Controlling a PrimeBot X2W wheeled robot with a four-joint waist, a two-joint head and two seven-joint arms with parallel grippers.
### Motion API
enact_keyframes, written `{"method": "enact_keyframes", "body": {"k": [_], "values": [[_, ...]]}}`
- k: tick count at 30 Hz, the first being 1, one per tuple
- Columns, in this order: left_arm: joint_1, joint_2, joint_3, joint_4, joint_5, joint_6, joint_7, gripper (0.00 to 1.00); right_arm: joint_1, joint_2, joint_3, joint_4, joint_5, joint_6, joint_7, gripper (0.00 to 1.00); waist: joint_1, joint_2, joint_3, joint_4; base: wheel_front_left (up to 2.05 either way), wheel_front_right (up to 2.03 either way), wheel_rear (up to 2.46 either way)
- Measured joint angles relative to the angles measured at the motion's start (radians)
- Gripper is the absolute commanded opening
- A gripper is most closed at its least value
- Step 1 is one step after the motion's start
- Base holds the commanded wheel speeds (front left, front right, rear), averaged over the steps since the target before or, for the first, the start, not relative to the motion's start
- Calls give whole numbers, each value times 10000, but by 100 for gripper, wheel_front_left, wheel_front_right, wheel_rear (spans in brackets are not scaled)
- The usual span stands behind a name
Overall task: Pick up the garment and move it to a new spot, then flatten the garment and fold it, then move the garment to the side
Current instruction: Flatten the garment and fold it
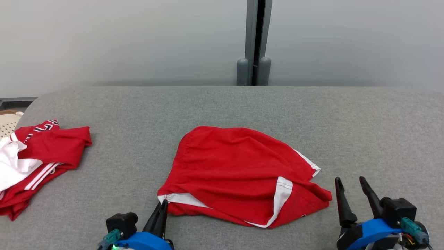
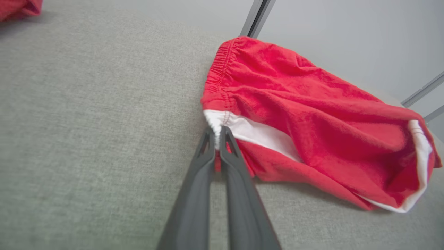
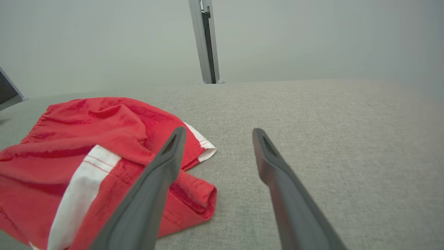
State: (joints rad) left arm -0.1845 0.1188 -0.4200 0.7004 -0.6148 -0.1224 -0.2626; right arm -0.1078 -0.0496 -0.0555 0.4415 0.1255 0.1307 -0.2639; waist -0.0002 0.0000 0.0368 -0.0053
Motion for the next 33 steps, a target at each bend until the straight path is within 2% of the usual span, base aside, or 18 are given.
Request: {"method": "enact_keyframes", "body": {"k": [1,11,14,26,27,28,29,31,32,33], "values": [[88,-58,173,48,132,27,-2,100,17,0,130,4,2,0,-2,100,0,0,-32,29,0,0,0],[510,-514,1141,-173,1210,71,-2,100,-229,0,1762,25,-75,0,-2,100,1,0,3,425,0,0,0],[729,-608,1256,-207,1434,4,-2,100,-373,10,2324,466,117,0,0,100,1,0,3,607,0,0,0],[858,-665,1221,-96,1674,-35,-2,100,-906,2,2360,1827,182,0,0,100,2,0,63,1051,0,0,0],[867,-665,1185,-94,1666,-35,-2,100,-924,2,2347,1908,176,0,-2,85,2,0,64,1070,0,0,0],[867,-665,1185,-94,1666,-35,-2,100,-924,2,2347,1908,176,0,-2,49,2,0,64,1070,0,0,0],[911,-673,1114,-92,1609,-35,-2,100,-973,4,2337,2105,184,0,0,33,2,0,66,1093,0,0,0],[950,-671,1072,-92,1555,-35,-2,100,-1040,2,2291,2222,209,0,0,8,2,0,80,1101,0,0,0],[950,-671,1045,-92,1522,-36,-2,100,-1067,0,2284,2263,211,0,0,0,2,0,92,1100,0,0,0],[950,-673,1016,-94,1484,-36,-2,100,-1091,2,2280,2320,224,0,0,0,1,0,109,1100,0,0,0]]}}
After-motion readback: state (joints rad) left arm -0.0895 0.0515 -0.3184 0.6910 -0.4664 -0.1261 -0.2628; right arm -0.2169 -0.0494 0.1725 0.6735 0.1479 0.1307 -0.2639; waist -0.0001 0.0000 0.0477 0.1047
